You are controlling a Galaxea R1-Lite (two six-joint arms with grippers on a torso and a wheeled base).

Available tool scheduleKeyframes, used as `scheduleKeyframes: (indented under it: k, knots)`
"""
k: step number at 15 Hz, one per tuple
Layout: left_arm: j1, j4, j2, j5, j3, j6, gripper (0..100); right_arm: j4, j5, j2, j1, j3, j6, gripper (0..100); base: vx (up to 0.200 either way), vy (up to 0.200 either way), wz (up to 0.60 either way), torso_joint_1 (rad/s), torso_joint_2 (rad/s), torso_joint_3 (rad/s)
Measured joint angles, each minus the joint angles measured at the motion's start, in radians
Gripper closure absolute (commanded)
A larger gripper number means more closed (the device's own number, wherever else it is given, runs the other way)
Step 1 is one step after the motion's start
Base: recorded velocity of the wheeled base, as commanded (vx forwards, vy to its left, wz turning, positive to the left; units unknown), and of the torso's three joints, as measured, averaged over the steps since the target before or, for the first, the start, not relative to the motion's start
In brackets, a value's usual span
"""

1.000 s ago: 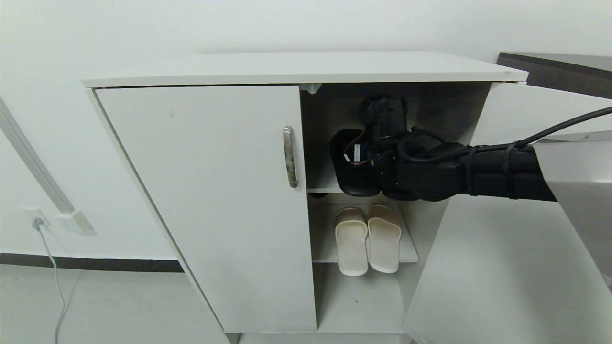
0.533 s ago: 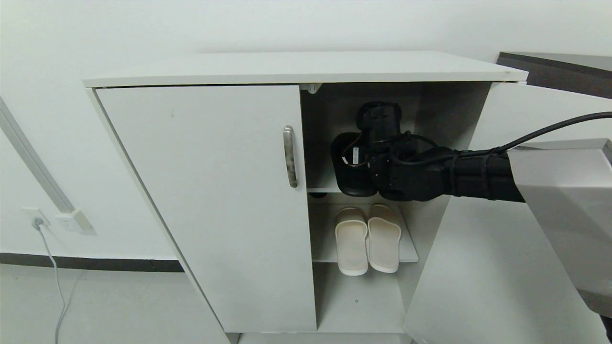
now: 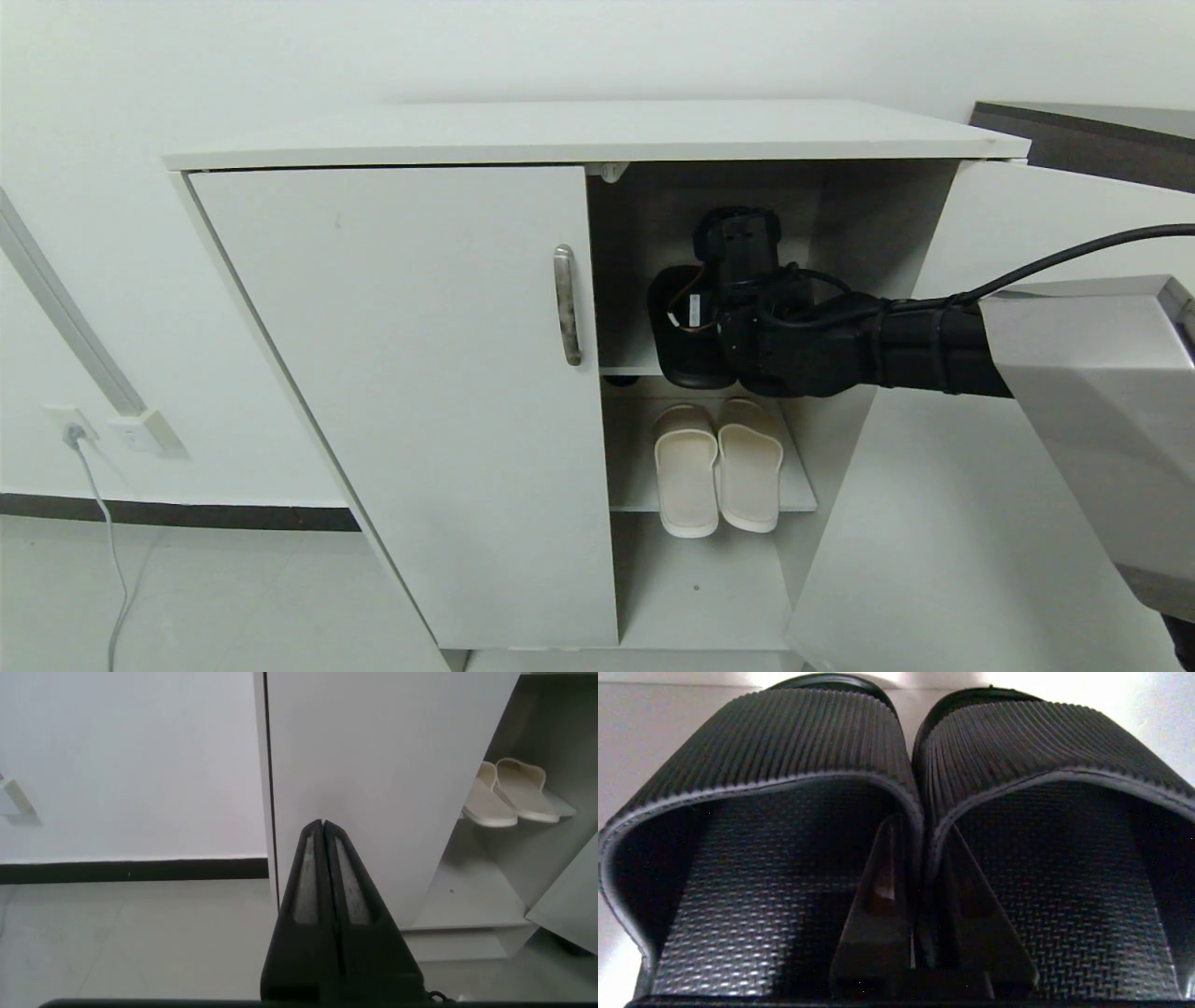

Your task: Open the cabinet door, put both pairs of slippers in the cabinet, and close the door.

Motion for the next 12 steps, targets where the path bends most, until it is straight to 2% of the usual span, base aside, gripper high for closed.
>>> scheduleKeyframes:
  k: [1, 7, 12]
  knots:
    - [0.000, 0.000, 0.000, 0.000, 0.000, 0.000, 100, 0.004, 0.000, 0.000, 0.000, 0.000, 0.000, 0, 0.000, 0.000, 0.00, 0.000, 0.00, 0.000]
    - [0.001, 0.000, 0.000, 0.000, 0.000, 0.000, 100, 0.017, 0.000, -0.011, 0.005, 0.023, 0.000, 0, 0.000, 0.000, 0.00, 0.000, 0.00, 0.000]
    - [0.000, 0.000, 0.000, 0.000, 0.000, 0.000, 100, 0.010, -0.002, -0.078, 0.020, 0.130, 0.026, 0, 0.000, 0.000, 0.00, 0.000, 0.00, 0.000]
